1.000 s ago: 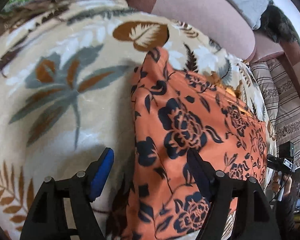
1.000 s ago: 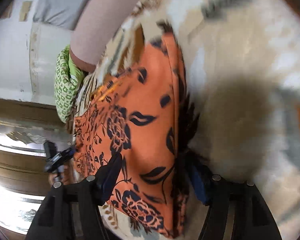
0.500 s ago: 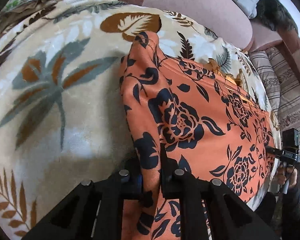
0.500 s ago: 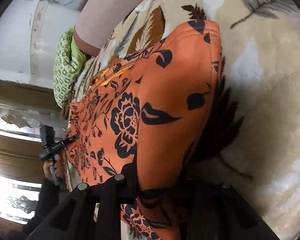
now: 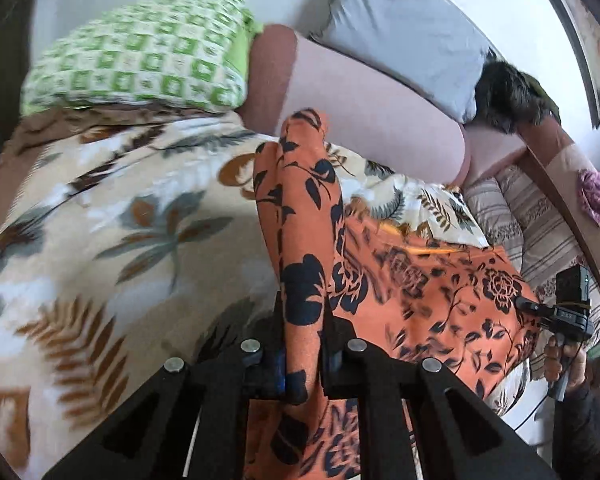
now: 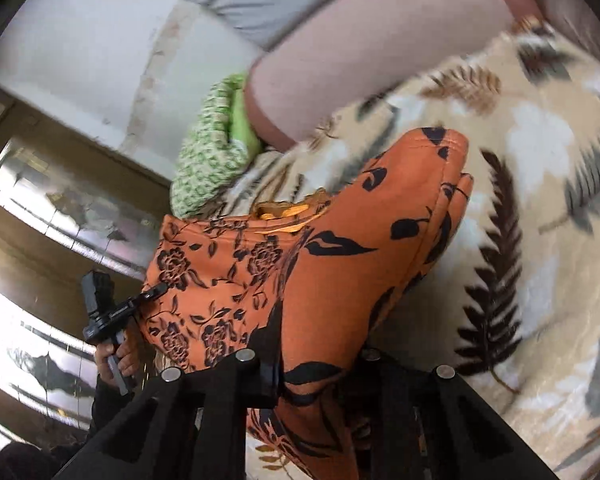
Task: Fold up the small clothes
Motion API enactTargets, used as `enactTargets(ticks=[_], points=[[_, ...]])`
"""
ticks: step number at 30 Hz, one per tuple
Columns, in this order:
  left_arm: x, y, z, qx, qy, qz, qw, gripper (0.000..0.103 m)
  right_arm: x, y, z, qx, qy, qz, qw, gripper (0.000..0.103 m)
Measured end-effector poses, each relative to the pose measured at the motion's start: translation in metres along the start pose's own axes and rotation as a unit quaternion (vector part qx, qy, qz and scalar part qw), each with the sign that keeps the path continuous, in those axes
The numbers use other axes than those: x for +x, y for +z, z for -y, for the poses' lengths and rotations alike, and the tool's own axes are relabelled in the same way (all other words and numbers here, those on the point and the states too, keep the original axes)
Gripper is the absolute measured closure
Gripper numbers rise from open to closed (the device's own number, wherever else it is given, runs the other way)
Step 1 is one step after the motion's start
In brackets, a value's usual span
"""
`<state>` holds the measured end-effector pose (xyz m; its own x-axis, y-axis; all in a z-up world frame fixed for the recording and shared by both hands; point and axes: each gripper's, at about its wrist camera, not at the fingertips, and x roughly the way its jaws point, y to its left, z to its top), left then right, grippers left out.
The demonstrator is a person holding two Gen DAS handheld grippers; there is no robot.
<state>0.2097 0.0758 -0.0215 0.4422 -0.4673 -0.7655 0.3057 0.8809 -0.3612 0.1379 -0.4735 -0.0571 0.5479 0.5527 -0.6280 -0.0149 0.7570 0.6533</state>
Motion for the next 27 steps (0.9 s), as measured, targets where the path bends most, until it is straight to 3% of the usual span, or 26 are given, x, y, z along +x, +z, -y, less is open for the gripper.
enactTargets(ticks=[2,5,6,7,8,10,13,15,16,18,19,20,22,23,25,27], points=[[0.005,-0.020,-0.005,-0.006,0.017,0.001,0.9998,0.089,0.015,-0.004,0.009,-0.012,-0.016,-0.037,0.999,0.083],[0.056,-0.057,-0.042,-0.067,0.036,-0.070,0.9947,0.083,0.052,-0.023,0.045,0.001,-0.069,-0.073,0.995,0.075],[0.078,-0.072,-0.060,-0.094,0.073,-0.105,0.9874,0.084,0.065,-0.030,0.059,0.016,-0.089,-0.094,0.991,0.072],[0.089,-0.080,-0.070,-0.106,0.095,-0.125,0.9820,0.070,0.073,-0.038,0.074,0.041,-0.123,-0.107,0.986,0.061],[0.082,-0.085,-0.078,-0.129,0.073,-0.099,0.9840,0.070,0.067,-0.042,0.078,0.053,-0.107,-0.084,0.989,0.059],[0.060,-0.081,-0.080,-0.141,0.078,-0.072,0.9843,0.062,0.050,-0.041,0.070,0.049,-0.124,-0.054,0.990,0.044],[0.033,-0.070,-0.068,-0.105,0.073,-0.034,0.9912,0.059,0.014,-0.033,0.049,0.027,-0.161,0.007,0.987,0.042],[0.013,-0.067,-0.054,-0.080,0.044,-0.014,0.9957,0.059,-0.005,-0.033,0.029,0.021,-0.121,0.029,0.992,0.040],[0.007,-0.066,-0.049,-0.073,0.029,-0.012,0.9968,0.057,-0.009,-0.037,0.016,0.019,-0.067,0.030,0.997,0.039],[0.003,-0.075,-0.031,-0.054,-0.011,-0.013,0.9984,0.048,-0.005,-0.052,0.008,0.017,0.027,0.002,0.999,0.031],[0.010,-0.078,-0.019,-0.045,-0.015,-0.016,0.9988,0.043,0.004,-0.058,0.009,0.018,0.046,-0.013,0.999,0.030],[0.019,-0.084,-0.014,-0.032,-0.011,-0.020,0.9992,0.043,0.017,-0.064,0.015,0.022,0.045,-0.033,0.998,0.030],[0.041,-0.100,-0.014,-0.018,0.038,-0.043,0.9982,0.043,0.050,-0.077,0.056,0.076,-0.013,-0.073,0.994,0.031],[0.064,-0.110,-0.021,-0.019,0.086,-0.082,0.9928,0.044,0.054,-0.080,0.073,0.117,-0.004,-0.072,0.990,0.034],[0.074,-0.117,-0.025,-0.017,0.103,-0.093,0.9901,0.044,0.041,-0.081,0.084,0.181,0.044,-0.027,0.982,0.035],[0.057,-0.116,-0.013,-0.006,0.116,-0.061,0.9913,0.044,0.029,-0.071,0.056,0.118,0.044,-0.012,0.992,0.032]])
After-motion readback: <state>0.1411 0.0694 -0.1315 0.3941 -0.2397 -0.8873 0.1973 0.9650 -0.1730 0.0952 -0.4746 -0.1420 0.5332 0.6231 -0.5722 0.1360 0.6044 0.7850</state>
